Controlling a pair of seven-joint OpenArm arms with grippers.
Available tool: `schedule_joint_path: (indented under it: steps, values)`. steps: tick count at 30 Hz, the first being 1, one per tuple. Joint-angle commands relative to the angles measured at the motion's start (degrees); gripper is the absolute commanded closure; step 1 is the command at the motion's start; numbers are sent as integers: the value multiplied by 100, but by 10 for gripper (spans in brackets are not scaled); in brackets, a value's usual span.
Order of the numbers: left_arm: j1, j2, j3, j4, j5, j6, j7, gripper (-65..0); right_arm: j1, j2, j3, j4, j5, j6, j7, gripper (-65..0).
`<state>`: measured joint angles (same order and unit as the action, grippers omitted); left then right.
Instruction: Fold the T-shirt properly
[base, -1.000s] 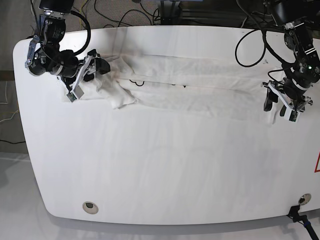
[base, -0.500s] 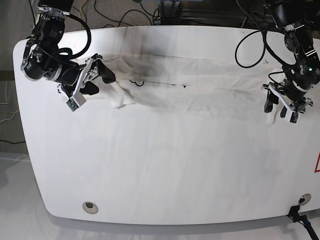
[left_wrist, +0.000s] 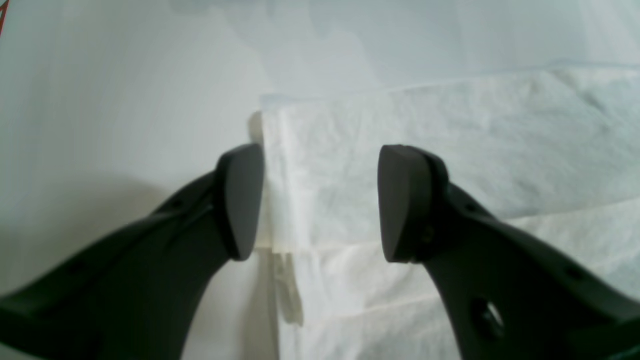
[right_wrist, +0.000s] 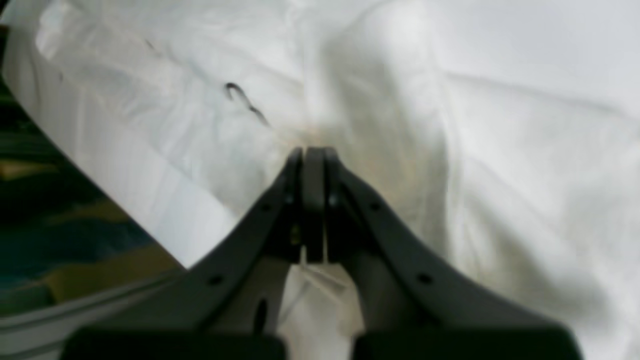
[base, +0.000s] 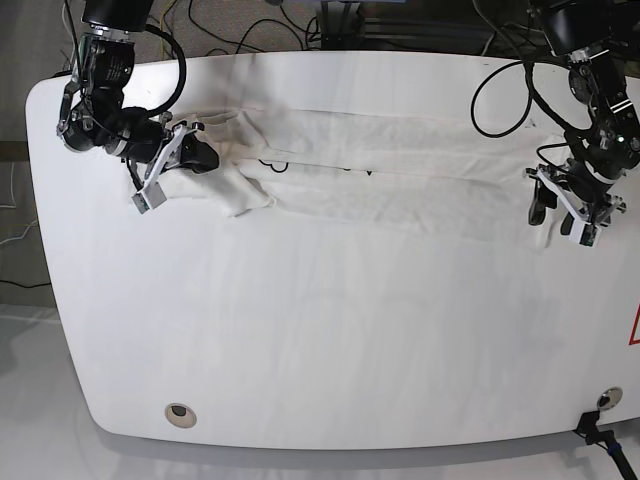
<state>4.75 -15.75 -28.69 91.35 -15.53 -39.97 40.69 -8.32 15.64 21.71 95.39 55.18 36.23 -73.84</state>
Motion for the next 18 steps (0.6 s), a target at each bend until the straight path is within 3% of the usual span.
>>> schedule_joint_path:
  steps: [1, 3, 5, 11, 15, 18]
  values:
    - [-58, -100, -19, 91, -87, -3, -143, -345, 10, 76, 22, -278, -265, 30, 347, 0]
    - [-58, -100, -28, 91, -87, -3, -143, -345, 10, 32, 22, -419, -705, 100, 409, 0]
    - [-49, -100, -28, 91, -87, -3, -143, -345, 10, 5, -31, -550, -1065, 377, 435, 0]
    - [-31, -100, -54, 100, -87, -3, -152, -345, -34, -91, -769, -823, -1944, 377, 1209, 0]
    - [-14, -100, -63, 100, -87, -3, -152, -345, -34, -91, -945, -1131, -2032, 377, 1428, 0]
    - [30, -100, -63, 100, -87, -3, -152, -345, -34, -91, -945, -568, -2032, 377, 1420, 0]
